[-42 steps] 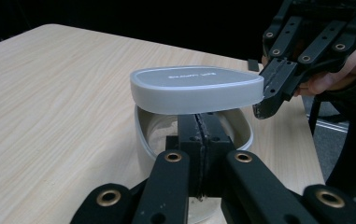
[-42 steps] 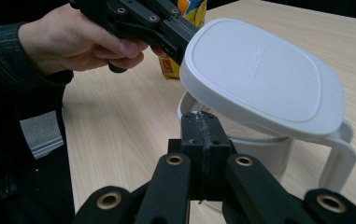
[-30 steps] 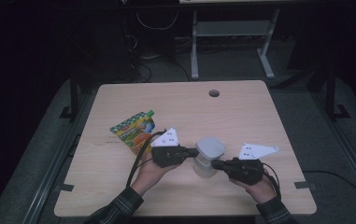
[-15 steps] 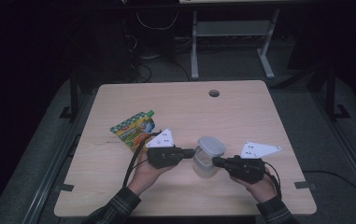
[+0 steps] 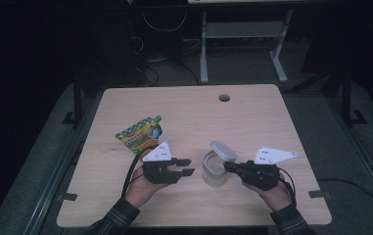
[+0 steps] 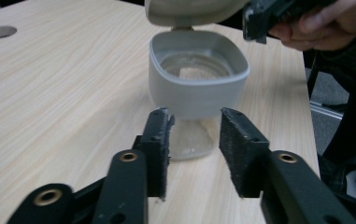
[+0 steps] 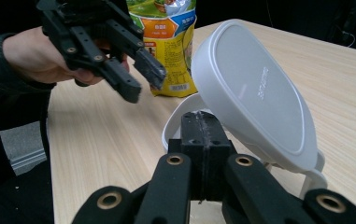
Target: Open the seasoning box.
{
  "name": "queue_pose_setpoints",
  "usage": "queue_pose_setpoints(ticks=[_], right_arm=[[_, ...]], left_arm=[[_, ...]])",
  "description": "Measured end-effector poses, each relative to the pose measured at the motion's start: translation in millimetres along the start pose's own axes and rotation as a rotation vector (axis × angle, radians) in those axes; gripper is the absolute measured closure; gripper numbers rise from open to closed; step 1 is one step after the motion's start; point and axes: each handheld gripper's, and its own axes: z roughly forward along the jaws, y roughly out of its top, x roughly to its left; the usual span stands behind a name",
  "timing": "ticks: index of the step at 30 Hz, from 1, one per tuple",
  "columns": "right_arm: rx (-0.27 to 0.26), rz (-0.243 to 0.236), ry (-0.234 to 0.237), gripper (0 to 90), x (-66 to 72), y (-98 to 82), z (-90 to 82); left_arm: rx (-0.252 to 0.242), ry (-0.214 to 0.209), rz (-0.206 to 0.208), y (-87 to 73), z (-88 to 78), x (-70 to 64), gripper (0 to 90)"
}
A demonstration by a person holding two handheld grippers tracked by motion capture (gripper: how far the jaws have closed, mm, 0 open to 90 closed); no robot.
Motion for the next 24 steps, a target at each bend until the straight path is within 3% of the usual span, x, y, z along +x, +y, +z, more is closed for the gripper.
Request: queue_pose_setpoints(ticks=[11, 24], right_arm=[[-0.018, -0.007, -0.020, 89.7, -3.0, 2.5, -2.5], [-0.034, -0.010, -0.044, 89.7, -8.6, 4.2, -4.7]], left_arm=[[0.024, 0.022, -0.044, -17.3, -16.8, -1.9, 43.2], [0.036, 0.043, -0.061, -33.5, -29.2, 0.1, 35.5]])
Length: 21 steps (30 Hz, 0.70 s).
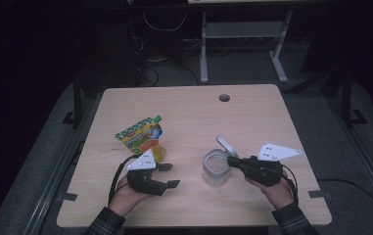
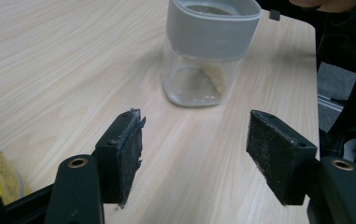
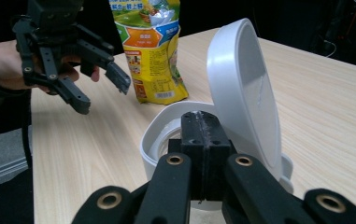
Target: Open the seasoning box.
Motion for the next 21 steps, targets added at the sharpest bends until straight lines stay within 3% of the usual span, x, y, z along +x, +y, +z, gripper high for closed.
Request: queue_pose_setpoints(ticks=[14, 21], right_arm=[[-0.016, 0.016, -0.037, 89.7, -8.0, -1.0, -6.6], [-0.015, 0.011, -0.022, 89.6, -5.7, -3.0, -8.4]], left_arm=[[0.009, 0.017, -0.004, -11.2, -9.1, -1.1, 32.7], [0.010, 0.026, -0.010, -16.0, -15.4, -0.6, 29.7]])
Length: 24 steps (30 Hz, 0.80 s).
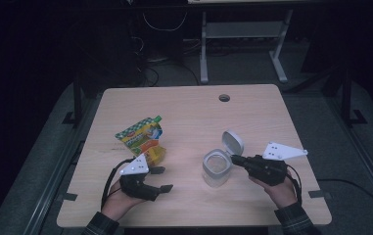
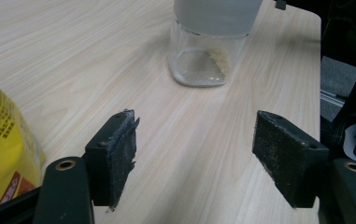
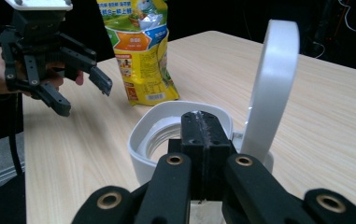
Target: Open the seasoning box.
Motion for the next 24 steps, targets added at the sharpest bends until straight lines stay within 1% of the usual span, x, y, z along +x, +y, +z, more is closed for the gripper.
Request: queue_pose_setpoints(ticks=[5, 9, 15, 17, 24], right_arm=[[0.018, 0.000, 0.005, 89.6, 0.9, -5.9, -1.9], [0.034, 0.013, -0.001, 89.6, 0.5, -12.4, -5.0], [0.057, 0.025, -0.021, 89.6, -2.0, -23.4, -10.6], [0.055, 0.032, -0.028, 89.6, -3.4, -28.4, -14.3], [0.079, 0.049, -0.051, 89.6, -6.6, -41.1, -23.1]], left_arm=[[0.004, 0.004, -0.002, -3.1, -4.6, 0.1, 29.7], [0.008, 0.010, -0.010, -6.8, -9.4, 1.2, 29.7], [0.006, 0.032, -0.024, -14.3, -19.8, 2.5, 29.7], [0.008, 0.039, -0.035, -17.3, -23.9, 2.7, 29.7], [0.006, 0.067, -0.058, -27.3, -38.6, 4.6, 29.7]])
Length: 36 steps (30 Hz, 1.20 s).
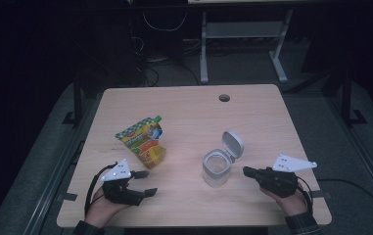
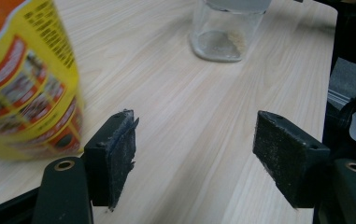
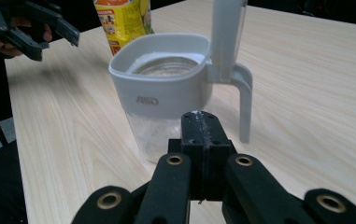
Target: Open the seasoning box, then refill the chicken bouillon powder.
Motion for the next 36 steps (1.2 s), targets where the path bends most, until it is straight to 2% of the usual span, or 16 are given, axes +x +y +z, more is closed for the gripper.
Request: queue_pose_setpoints(ticks=[12, 16, 23, 26, 28, 36], right_arm=[[0.003, 0.002, -0.013, 89.6, -3.2, -2.7, -1.2], [0.006, 0.005, -0.011, 89.6, -3.5, -3.2, -0.2], [0.010, -0.001, -0.011, 89.5, -3.8, -3.1, 1.2], [0.011, 0.001, -0.009, 89.5, -3.6, -3.4, 2.1], [0.010, 0.002, -0.010, 89.5, -3.6, -3.4, 2.2], [0.012, 0.004, -0.016, 89.5, -5.1, -4.1, 1.8]], left_arm=[[0.000, 0.084, -0.041, -17.4, -28.2, 17.3, 28.3], [-0.016, 0.114, -0.065, -20.7, -36.0, 25.7, 27.0], [-0.055, 0.156, -0.064, -17.7, -44.4, 43.1, 22.2], [-0.080, 0.159, -0.068, -14.7, -46.2, 48.9, 19.5], [-0.091, 0.140, -0.074, -12.3, -45.7, 52.2, 17.4], [-0.148, 0.124, -0.044, 5.6, -49.6, 62.8, 18.0]])
